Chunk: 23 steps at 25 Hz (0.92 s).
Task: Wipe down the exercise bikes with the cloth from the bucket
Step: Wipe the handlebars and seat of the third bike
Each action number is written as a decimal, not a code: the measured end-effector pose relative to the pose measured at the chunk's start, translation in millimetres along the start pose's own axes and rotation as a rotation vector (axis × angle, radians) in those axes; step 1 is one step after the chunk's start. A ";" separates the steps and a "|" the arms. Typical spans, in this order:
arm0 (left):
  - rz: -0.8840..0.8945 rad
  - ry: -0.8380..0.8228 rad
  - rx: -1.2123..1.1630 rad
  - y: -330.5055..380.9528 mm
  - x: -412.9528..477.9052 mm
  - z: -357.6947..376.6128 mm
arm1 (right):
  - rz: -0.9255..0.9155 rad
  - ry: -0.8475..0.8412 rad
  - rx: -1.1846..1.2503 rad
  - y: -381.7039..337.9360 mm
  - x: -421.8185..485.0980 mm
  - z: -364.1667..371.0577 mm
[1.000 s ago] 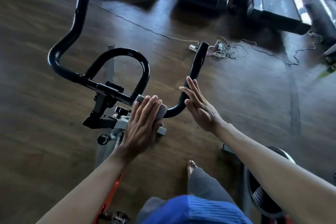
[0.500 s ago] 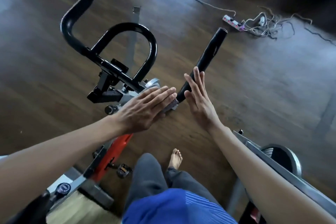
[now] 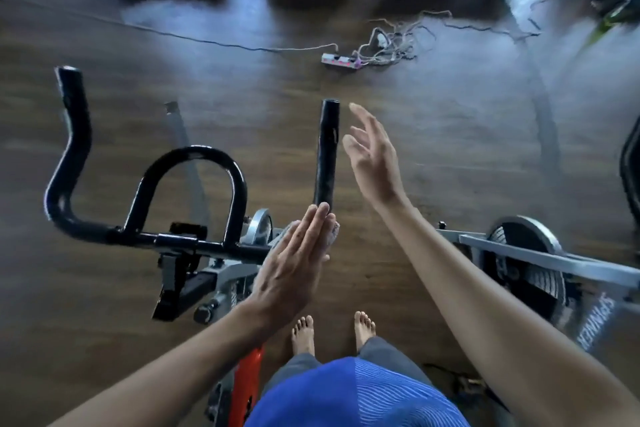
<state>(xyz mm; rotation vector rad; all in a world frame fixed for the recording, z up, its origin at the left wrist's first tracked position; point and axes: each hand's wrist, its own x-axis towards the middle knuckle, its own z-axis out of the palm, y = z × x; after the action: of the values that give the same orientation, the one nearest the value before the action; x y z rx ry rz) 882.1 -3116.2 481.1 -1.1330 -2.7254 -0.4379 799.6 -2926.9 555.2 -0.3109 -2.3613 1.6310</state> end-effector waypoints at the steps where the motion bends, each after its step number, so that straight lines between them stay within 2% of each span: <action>1: -0.038 -0.001 -0.017 3.8 3.9 2.3 | -0.004 -0.025 -0.026 -5.1 8.4 2.0; 7: -0.180 -0.041 -0.097 15.1 25.7 12.5 | 0.017 -0.129 -0.078 -7.6 29.2 1.7; 17: -0.383 0.008 -0.137 20.4 77.8 20.9 | 0.065 -0.223 0.092 2.4 39.7 -12.0; 19: -0.394 0.023 -0.120 19.5 82.5 20.7 | 0.056 -0.237 0.109 5.8 43.4 -12.7; 23: -0.301 -0.015 -0.017 20.7 64.6 21.8 | 0.047 -0.269 0.126 11.9 46.8 -12.9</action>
<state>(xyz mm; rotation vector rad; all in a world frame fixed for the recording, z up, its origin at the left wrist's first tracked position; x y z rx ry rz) 850.8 -3052.2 481.2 -0.7304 -2.9198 -0.4925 759.9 -2896.6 552.5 -0.1297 -2.4391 1.9420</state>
